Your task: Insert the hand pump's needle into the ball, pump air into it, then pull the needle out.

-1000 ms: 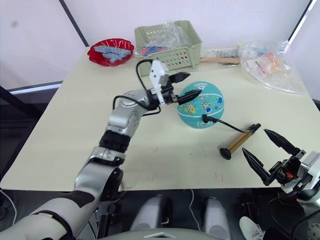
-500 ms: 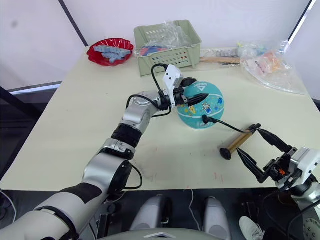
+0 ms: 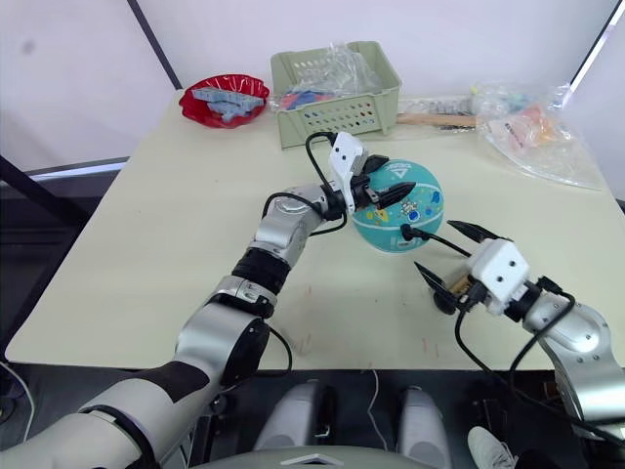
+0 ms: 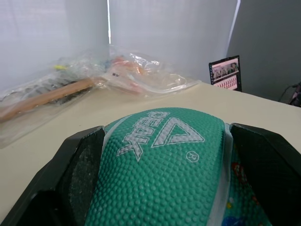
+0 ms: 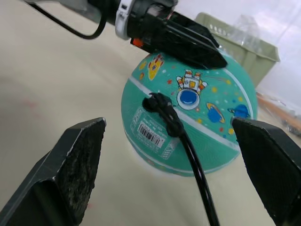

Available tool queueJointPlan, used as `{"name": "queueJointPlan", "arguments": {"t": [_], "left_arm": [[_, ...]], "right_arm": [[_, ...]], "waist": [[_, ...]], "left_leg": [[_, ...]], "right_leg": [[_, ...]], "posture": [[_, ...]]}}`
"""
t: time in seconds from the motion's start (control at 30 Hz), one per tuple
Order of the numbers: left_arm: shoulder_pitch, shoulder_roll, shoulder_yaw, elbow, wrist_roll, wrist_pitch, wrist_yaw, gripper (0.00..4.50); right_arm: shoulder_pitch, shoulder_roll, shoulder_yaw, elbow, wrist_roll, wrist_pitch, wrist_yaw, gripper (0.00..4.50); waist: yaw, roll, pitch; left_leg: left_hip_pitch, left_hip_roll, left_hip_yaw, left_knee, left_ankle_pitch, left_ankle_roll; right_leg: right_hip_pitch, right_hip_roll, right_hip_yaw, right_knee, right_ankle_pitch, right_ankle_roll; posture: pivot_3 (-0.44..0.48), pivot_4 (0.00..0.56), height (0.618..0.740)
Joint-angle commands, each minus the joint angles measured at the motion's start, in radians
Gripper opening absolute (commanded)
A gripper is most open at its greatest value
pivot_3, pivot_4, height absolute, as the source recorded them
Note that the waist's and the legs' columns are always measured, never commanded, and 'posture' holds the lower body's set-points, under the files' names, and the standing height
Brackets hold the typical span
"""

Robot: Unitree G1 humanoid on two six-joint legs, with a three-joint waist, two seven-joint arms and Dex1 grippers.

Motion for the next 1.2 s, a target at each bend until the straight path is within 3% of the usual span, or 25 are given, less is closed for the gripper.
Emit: {"name": "queueJointPlan", "arguments": {"t": [0.03,0.23,0.47,0.53,0.6,0.67,0.8,1.2], "left_arm": [[0.036,-0.009,-0.02,-0.004,0.032,0.047,0.035,4.5],[0.055,-0.01,-0.027,-0.036,0.035,0.064,0.041,4.5],[0.056,-0.011,-0.03,-0.042,0.034,0.07,0.047,4.5],[0.055,-0.011,-0.031,-0.04,0.035,0.069,0.048,4.5],[0.054,-0.012,-0.032,-0.037,0.036,0.067,0.048,4.5],[0.053,-0.011,-0.033,-0.033,0.037,0.065,0.049,4.5],[0.052,-0.01,-0.033,-0.03,0.038,0.063,0.05,4.5],[0.063,0.001,-0.03,-0.086,0.028,0.099,0.05,4.5]], "right_arm": [[-0.082,-0.013,0.042,0.024,-0.122,-0.016,-0.029,4.47],[-0.195,-0.023,0.14,0.088,-0.333,-0.034,-0.072,4.47],[-0.211,-0.019,0.184,0.099,-0.489,-0.069,-0.117,4.47],[-0.206,-0.011,0.186,0.09,-0.513,-0.076,-0.129,3.94],[-0.2,0.003,0.183,0.084,-0.515,-0.081,-0.136,3.14],[-0.196,0.01,0.184,0.081,-0.522,-0.084,-0.135,1.99],[-0.192,0.013,0.19,0.091,-0.531,-0.097,-0.132,0.12],[-0.239,-0.008,0.135,0.275,-0.394,-0.28,-0.105,0.05]], "waist": [[0.001,0.0,0.0],[0.001,0.0,0.0],[0.001,0.0,0.0],[0.001,0.0,0.0],[0.001,0.0,0.0],[0.001,0.0,0.0],[0.0,0.0,0.0],[-0.005,0.0,0.0]], "left_leg": [[0.0,0.0,0.0,0.0,0.0,0.0],[0.0,0.0,0.0,0.0,0.001,-0.002],[0.0,0.0,0.0,0.0,0.003,-0.005],[0.0,0.0,0.0,0.0,0.003,-0.005],[0.0,0.0,0.0,0.0,0.003,-0.005],[0.0,0.0,0.0,0.0,0.003,-0.005],[0.0,0.0,0.0,0.0,0.003,-0.005],[0.0,0.0,0.0,0.0,0.003,-0.005]], "right_leg": [[0.0,0.0,0.0,0.0,0.0,0.0],[0.0,0.001,0.0,0.0,0.0,0.0],[0.0,0.0,0.0,0.0,0.0,0.0],[0.0,0.0,0.0,0.0,0.0,0.0],[0.0,0.0,0.0,0.0,0.0,0.0],[0.0,0.001,0.0,0.0,0.0,0.0],[0.0,0.0,0.0,0.0,0.0,0.0],[0.0,0.001,0.0,0.0,0.0,0.0]], "posture": [[0.0,0.15,0.738],[0.0,0.15,0.738],[0.0,0.15,0.738],[0.0,0.15,0.738],[0.0,0.15,0.738],[0.0,0.15,0.738],[0.0,0.15,0.738],[0.0,0.15,0.738]]}}
